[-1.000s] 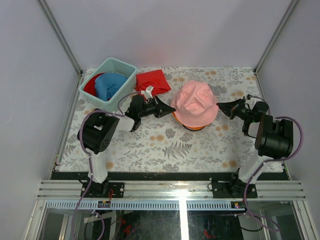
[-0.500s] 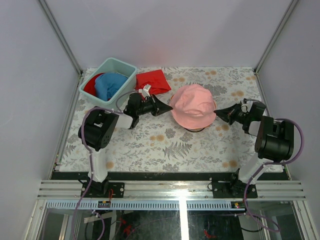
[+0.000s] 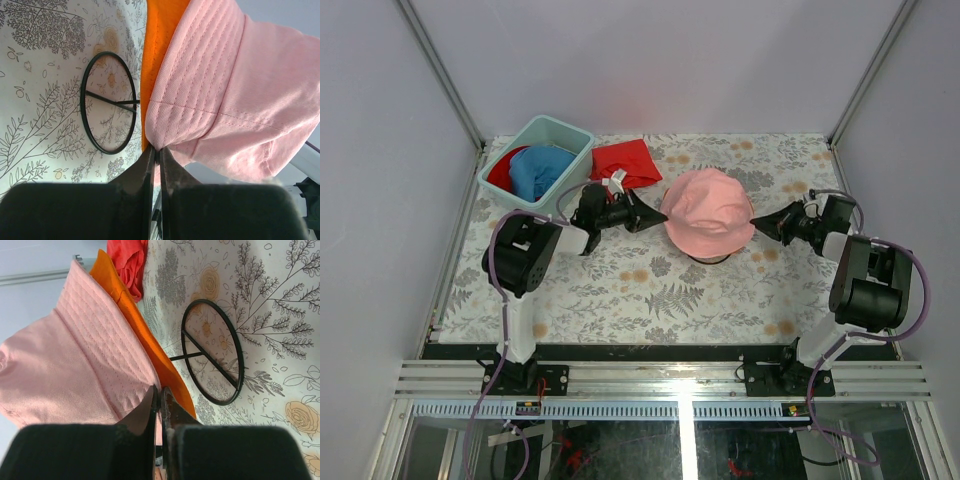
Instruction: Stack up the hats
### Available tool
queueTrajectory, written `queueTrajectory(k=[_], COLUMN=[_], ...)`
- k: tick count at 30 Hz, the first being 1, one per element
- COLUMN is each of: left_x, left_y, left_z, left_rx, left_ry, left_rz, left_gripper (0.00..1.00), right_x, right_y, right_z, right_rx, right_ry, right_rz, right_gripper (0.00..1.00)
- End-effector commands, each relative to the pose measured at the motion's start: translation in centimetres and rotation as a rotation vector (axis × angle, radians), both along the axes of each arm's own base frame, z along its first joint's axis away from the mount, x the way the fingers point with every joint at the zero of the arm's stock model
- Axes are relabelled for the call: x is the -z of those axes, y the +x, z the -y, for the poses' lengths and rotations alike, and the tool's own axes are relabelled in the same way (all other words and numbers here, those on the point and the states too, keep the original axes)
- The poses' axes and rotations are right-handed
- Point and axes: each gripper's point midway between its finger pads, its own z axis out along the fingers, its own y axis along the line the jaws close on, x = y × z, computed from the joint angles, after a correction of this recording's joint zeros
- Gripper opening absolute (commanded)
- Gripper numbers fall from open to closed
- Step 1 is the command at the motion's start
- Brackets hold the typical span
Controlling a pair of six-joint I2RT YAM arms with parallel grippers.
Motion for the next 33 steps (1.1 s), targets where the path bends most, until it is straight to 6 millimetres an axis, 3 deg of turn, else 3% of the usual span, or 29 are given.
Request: queueTrajectory(k=[1, 6, 9, 13, 16, 19, 26, 30, 33], left_x=[3.6, 3.9, 2.1, -0.9, -2.3, -2.9, -4.1, -4.7, -6.3], left_y=[0.2, 0.5, 0.7, 0.6, 0.4, -0.1, -0.9, -0.7, -0.2], left_z=[-0.9, -0.7, -0.3, 0.2, 0.1, -0.3, -2.6, -4.6, -5.9], left_rx=[-0.024, -0.011, 0.003, 0.008, 0.003, -0.009, -0.078, -0.138, -0.193], left_ry=[0.055, 0.057, 0.012, -0.023, -0.042, -0.054, -0.071, -0.046, -0.018], left_rz=[-0.069, -0.077, -0.052, -0.009, 0.001, -0.002, -0.013, -0.012, 0.018], left_gripper=[0.0, 0.0, 0.0, 0.01, 0.14, 0.26, 0.45, 0.46, 0.46], right_x=[4.1, 4.1, 2.5, -0.5, -2.0, -3.1, -5.2, -8.7, -11.5], right_y=[-0.6, -0.5, 0.0, 0.9, 1.3, 1.5, 1.7, 2.5, 3.4], right_z=[1.6, 1.6, 1.1, 0.7, 0.9, 1.5, 3.1, 2.8, 1.0], right_rx=[0.059, 0.044, 0.03, 0.027, 0.044, 0.069, 0.144, 0.181, 0.133], right_ry=[-0.116, -0.145, -0.158, -0.2, -0.214, -0.263, -0.369, -0.355, -0.342], right_rz=[-0.131, -0.137, -0.099, -0.034, -0.006, 0.004, 0.024, 0.123, 0.195], right_gripper=[0.0, 0.0, 0.01, 0.23, 0.45, 0.53, 0.55, 0.52, 0.51])
